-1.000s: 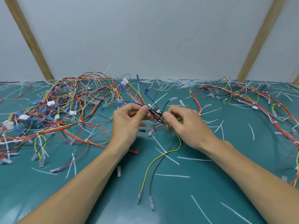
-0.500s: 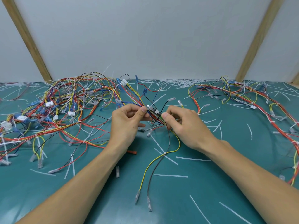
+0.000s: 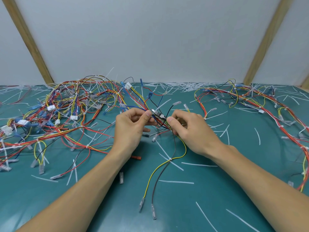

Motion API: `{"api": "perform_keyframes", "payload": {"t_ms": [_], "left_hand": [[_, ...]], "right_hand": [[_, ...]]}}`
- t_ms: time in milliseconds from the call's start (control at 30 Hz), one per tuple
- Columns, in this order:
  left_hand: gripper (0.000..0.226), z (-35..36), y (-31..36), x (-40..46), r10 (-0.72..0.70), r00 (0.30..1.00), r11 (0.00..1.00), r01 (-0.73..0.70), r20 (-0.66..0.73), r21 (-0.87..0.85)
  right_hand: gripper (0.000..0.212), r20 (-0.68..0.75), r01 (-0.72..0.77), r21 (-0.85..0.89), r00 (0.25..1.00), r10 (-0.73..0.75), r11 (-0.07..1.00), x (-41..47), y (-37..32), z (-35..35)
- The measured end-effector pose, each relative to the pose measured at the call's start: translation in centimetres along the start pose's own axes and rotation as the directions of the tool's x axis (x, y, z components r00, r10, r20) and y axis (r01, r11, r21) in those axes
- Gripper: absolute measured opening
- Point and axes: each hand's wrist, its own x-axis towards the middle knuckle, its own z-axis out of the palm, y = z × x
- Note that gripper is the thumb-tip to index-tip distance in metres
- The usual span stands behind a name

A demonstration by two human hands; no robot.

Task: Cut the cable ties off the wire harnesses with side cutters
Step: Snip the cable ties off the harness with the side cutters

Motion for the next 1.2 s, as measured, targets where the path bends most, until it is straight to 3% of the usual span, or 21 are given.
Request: {"api": "perform_keyframes", "payload": {"t_ms": [600,1200], "left_hand": [[0.018,0.3,0.3,0.2,-0.088,0.995,0.994,0.085,-0.038,-0.062],[0.016,0.2,0.2,-0.1,-0.037,0.999,0.998,0.036,-0.009,-0.048]], "right_hand": [[0.039,-0.009,-0.02,-0.026,1.0,0.02,0.999,-0.1,-0.1,0.1],[0.026,0.319,-0.19,0.254,0.942,0.103,0.948,0.4,0.0,-1.7]]}}
